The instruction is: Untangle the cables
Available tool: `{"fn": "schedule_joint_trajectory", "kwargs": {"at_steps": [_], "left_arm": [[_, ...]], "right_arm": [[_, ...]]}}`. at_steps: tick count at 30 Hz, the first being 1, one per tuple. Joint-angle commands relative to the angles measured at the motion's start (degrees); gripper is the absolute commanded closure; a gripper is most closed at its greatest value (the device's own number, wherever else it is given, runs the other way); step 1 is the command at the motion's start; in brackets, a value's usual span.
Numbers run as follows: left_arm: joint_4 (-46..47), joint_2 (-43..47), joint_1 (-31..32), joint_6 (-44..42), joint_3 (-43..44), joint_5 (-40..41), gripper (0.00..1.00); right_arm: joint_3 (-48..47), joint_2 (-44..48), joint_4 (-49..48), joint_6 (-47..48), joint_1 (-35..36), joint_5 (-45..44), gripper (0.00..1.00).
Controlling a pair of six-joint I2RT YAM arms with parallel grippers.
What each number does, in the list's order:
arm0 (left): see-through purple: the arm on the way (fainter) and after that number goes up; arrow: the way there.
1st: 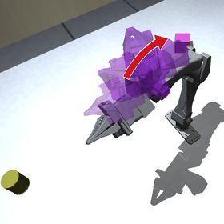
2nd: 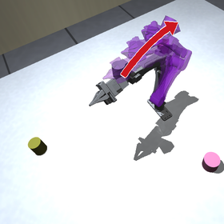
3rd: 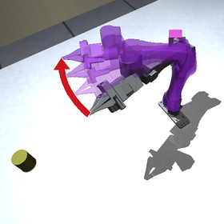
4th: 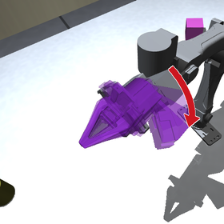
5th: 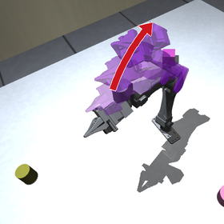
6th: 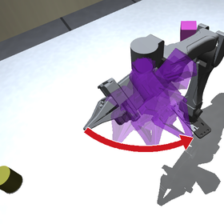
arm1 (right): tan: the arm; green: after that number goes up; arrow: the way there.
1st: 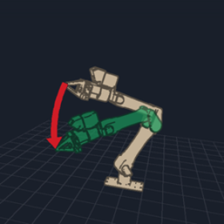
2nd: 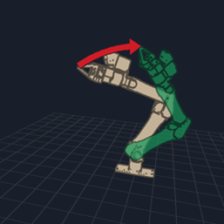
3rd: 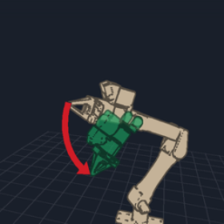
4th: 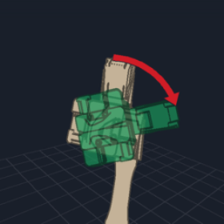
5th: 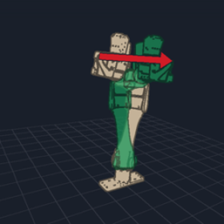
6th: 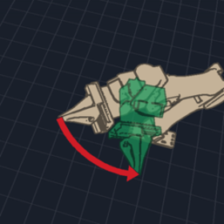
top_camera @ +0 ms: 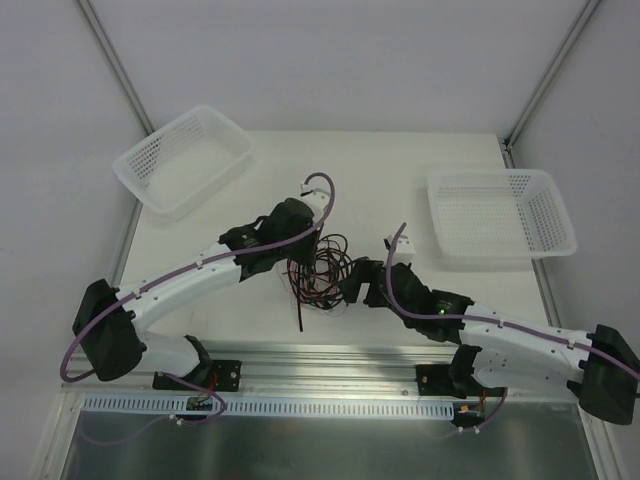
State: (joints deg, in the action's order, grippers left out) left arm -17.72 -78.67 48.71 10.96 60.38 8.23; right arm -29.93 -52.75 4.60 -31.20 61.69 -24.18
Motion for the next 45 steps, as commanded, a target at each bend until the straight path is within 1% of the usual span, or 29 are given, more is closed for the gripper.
{"fn": "schedule_joint_trajectory", "kwargs": {"at_steps": [1, 2, 4, 6, 7, 9, 10, 12, 13, 15, 16, 17, 18, 19, 20, 23, 24, 28, 33, 35, 38, 40, 43, 44, 45], "left_arm": [[-0.7, 6.3, 0.1, 9.5, -0.5, -2.0, 1.0], [-1.0, 6.9, 0.1, 10.0, -0.5, -2.3, 1.0], [-1.3, 9.0, 0.1, 11.2, -0.4, -2.6, 1.0], [-1.4, 10.3, 0.1, 12.1, 0.1, -2.2, 1.0], [-1.5, 11.4, 0.0, 12.4, 0.3, -1.3, 1.0], [-1.9, 12.5, -0.1, 12.7, 1.7, -0.5, 1.0], [-2.0, 13.4, -0.4, 12.6, 2.3, -0.2, 1.0], [-2.1, 14.3, -0.9, 12.2, 4.2, 0.3, 1.0], [-2.1, 15.1, -1.2, 12.1, 4.9, 0.4, 1.0], [-2.6, 16.1, -3.1, 11.8, 7.1, 0.8, 1.0], [-2.7, 17.1, -4.0, 11.7, 7.8, 0.8, 1.0], [-2.8, 17.6, -5.6, 11.5, 9.2, 0.7, 1.0], [-3.1, 18.0, -6.7, 10.9, 9.8, 0.8, 1.0], [-3.3, 19.0, -7.7, 10.7, 10.5, 0.8, 1.0], [-3.7, 19.3, -9.8, 10.7, 11.5, 0.7, 1.0], [-5.6, 21.1, -12.7, 10.6, 12.2, 1.3, 1.0], [-6.1, 22.2, -13.7, 10.7, 12.0, 3.0, 1.0], [-8.5, 25.4, -14.6, 11.4, 9.1, 8.0, 1.0], [-13.0, 28.7, -15.7, 14.3, 3.0, 14.5, 1.0], [-15.1, 29.2, -17.1, 15.0, 0.8, 18.0, 1.0], [-18.3, 29.7, -19.4, 15.4, -1.6, 20.8, 1.0], [-19.9, 29.6, -20.8, 15.4, -2.3, 21.3, 1.0], [-21.0, 29.6, -23.4, 15.5, -3.4, 21.6, 1.0], [-21.5, 29.5, -24.3, 15.3, -3.9, 22.1, 1.0], [-21.9, 29.2, -25.8, 15.3, -4.2, 22.5, 1.0]], "right_arm": [[-4.2, -5.5, -7.3, -7.1, -0.1, -3.9, 0.02], [-4.5, -8.6, -8.1, -7.5, -0.1, -4.0, 0.01], [-5.5, -11.4, -10.3, -8.3, 0.0, -4.0, 0.02], [-5.9, -15.7, -12.3, -8.9, 0.0, -4.0, 0.05], [-5.9, -17.3, -12.9, -9.2, -0.1, -3.8, 0.13], [-6.2, -21.1, -13.5, -9.8, -0.4, -2.8, 0.2], [-6.2, -22.1, -13.4, -9.9, -0.7, -2.4, 0.29], [-5.8, -23.4, -12.8, -10.6, -1.4, -1.7, 0.4], [-5.2, -23.5, -12.3, -10.6, -1.7, -1.7, 0.59], [-4.3, -22.4, -8.2, -10.8, -3.1, -3.1, 0.79], [-4.2, -20.1, -5.9, -10.9, -3.5, -3.8, 0.95], [-4.1, -18.5, -0.4, -10.6, -4.6, -6.1, 0.99], [-4.1, -17.0, 1.9, -9.9, -5.0, -7.5, 0.99], [-3.9, -13.0, 3.9, -9.3, -5.4, -8.8, 0.99], [-3.6, -11.1, 7.8, -8.7, -6.6, -10.9, 0.99], [-3.5, -2.1, 14.7, -5.4, -9.5, -12.7, 0.99], [-4.0, -0.1, 16.1, -4.1, -10.2, -12.6, 0.99], [-6.7, 8.1, 22.8, 2.9, -11.8, -13.7, 0.99], [-11.9, 12.0, 31.6, 6.6, -12.5, -13.3, 0.99], [-14.7, 13.4, 33.8, 8.4, -12.4, -11.9, 0.99], [-17.8, 15.7, 34.3, 11.4, -12.4, -10.3, 0.99], [-19.5, 15.8, 35.5, 12.6, -12.4, -10.3, 0.99], [-24.7, 15.0, 37.7, 16.2, -12.5, -7.1, 0.99], [-26.0, 15.2, 37.8, 17.1, -12.5, -4.7, 0.98], [-28.1, 15.5, 37.7, 18.9, -12.5, -3.5, 0.94]]}}
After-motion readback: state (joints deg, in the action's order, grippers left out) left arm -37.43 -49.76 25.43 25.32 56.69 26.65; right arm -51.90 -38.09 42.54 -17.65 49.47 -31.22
